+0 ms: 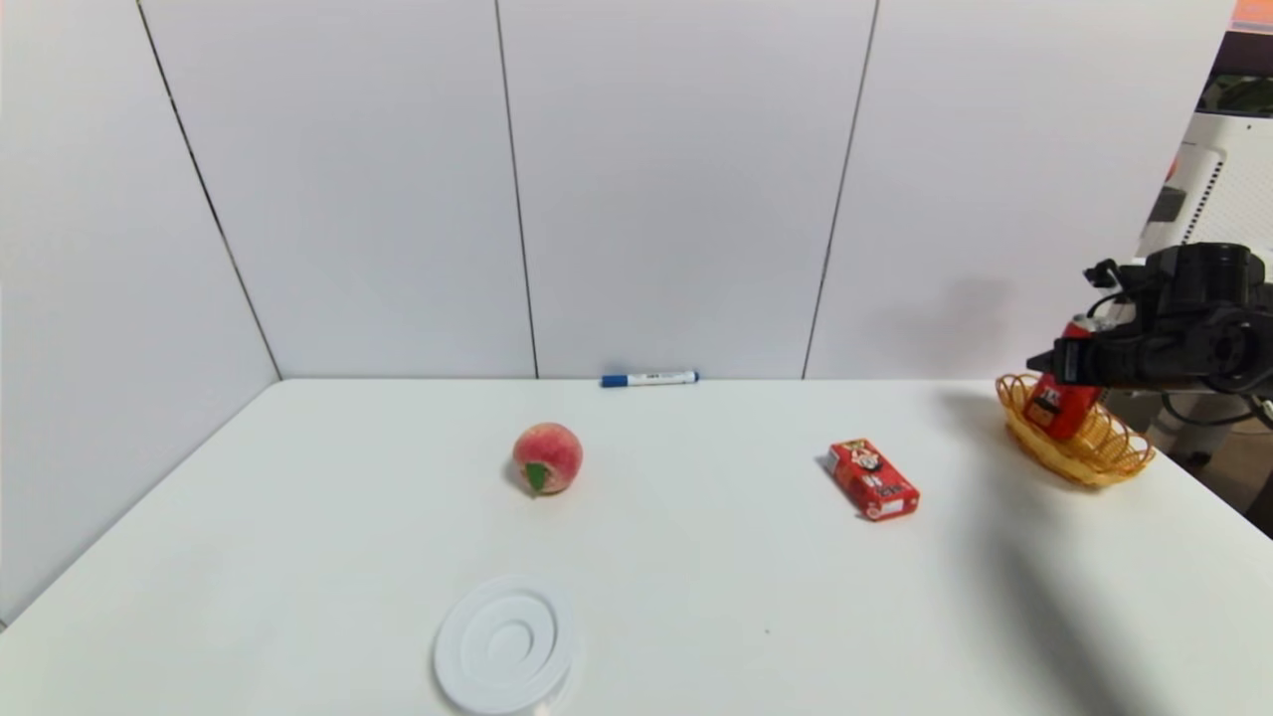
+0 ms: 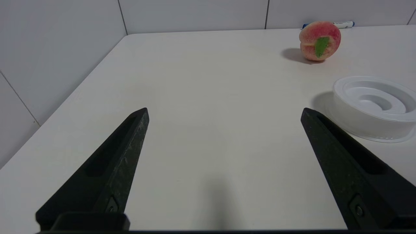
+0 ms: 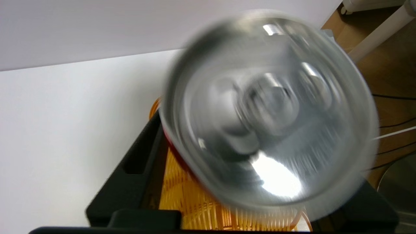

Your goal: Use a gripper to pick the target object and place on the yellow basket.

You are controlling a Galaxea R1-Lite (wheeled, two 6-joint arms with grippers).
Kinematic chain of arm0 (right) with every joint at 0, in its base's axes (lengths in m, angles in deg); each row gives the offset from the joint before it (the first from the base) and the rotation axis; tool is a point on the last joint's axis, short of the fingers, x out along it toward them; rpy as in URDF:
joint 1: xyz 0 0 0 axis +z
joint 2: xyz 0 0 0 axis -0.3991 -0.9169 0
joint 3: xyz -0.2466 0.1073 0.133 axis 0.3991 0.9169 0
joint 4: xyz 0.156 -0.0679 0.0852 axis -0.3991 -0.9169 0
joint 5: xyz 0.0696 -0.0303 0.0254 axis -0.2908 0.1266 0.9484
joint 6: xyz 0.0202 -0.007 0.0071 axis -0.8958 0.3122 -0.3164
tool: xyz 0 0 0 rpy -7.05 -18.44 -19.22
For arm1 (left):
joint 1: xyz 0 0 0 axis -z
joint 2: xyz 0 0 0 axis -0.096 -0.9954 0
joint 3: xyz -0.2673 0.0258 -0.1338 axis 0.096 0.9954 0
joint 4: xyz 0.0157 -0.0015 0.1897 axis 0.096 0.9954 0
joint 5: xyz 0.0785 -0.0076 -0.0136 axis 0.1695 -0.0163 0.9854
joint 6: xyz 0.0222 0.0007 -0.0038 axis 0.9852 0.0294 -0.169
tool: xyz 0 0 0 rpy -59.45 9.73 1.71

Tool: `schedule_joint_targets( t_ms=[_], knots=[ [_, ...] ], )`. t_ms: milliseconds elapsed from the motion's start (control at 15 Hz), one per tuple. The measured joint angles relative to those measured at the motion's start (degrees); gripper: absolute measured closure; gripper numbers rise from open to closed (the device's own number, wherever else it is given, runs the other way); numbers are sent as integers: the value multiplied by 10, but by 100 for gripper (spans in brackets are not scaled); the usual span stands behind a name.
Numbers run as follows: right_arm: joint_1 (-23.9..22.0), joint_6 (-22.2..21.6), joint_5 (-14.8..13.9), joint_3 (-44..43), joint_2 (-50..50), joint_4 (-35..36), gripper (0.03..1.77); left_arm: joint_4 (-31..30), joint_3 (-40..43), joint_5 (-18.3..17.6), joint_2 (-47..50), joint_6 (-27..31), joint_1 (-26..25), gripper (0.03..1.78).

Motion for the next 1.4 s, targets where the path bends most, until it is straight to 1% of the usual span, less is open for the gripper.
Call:
schedule_joint_targets(
  t_ms=[200,333,533,800,1067,1200,1400],
  knots=[
    [0,0,0,7,7,-1,42,0,0,0,0,0,0,12],
    [0,1,0,15,15,-2,35,0,0,0,0,0,0,12],
    [0,3,0,40,39,-3,27,0,0,0,0,0,0,12],
    [0,4,-1,109,98,-5,20,0,0,0,0,0,0,12],
    [2,6,-1,223,208,-6,15,0,0,0,0,0,0,12],
    [10,7,-2,300,288,-5,14,0,0,0,0,0,0,12],
    [40,10,-3,434,439,-3,12,0,0,0,0,0,0,12]
  ],
)
